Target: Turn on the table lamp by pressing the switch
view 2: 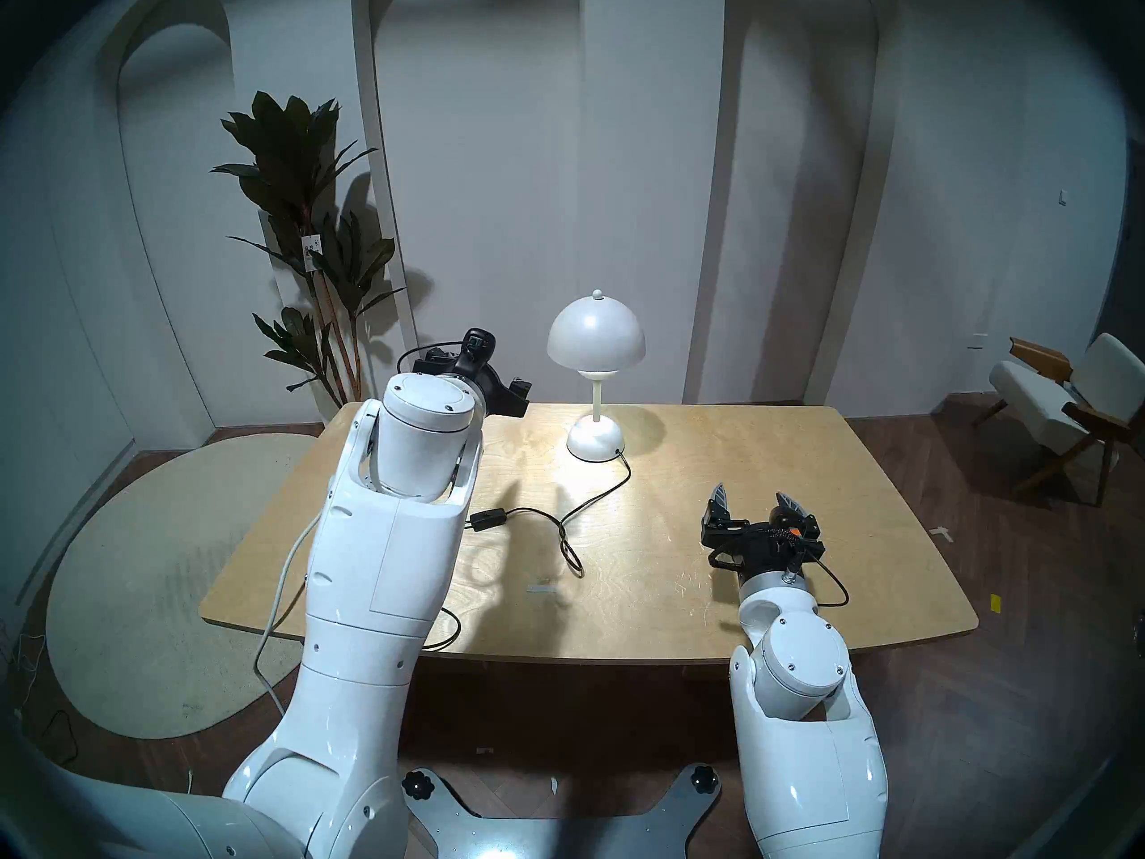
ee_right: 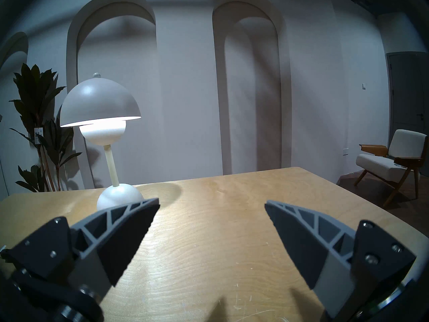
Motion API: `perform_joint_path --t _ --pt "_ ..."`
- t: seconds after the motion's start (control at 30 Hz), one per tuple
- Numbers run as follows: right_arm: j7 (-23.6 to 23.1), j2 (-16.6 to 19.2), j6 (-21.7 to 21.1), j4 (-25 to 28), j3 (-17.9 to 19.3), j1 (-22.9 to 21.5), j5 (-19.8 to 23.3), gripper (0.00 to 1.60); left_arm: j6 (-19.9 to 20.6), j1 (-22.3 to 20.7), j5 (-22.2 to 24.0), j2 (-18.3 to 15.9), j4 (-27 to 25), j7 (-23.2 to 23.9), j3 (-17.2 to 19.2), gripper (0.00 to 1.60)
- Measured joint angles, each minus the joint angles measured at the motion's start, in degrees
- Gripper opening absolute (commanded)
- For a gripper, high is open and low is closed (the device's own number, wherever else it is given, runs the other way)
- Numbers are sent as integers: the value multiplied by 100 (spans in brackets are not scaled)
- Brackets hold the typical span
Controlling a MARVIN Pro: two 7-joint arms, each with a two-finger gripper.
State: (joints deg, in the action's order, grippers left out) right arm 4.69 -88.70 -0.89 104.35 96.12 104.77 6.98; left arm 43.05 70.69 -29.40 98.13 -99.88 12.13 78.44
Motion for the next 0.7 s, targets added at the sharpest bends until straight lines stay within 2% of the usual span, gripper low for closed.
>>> perform_joint_path --t 0.27,0.43,0.7 --pt "0 3 0 0 -2 -1 0 160 166 405 561 -212 -571 -403 -244 160" --pt "0 3 0 1 -3 -1 1 160 214 758 929 -383 -964 -829 -367 160" --pt "4 2 2 15 -3 2 2 160 -135 1349 1402 -616 -1483 -1628 -555 160"
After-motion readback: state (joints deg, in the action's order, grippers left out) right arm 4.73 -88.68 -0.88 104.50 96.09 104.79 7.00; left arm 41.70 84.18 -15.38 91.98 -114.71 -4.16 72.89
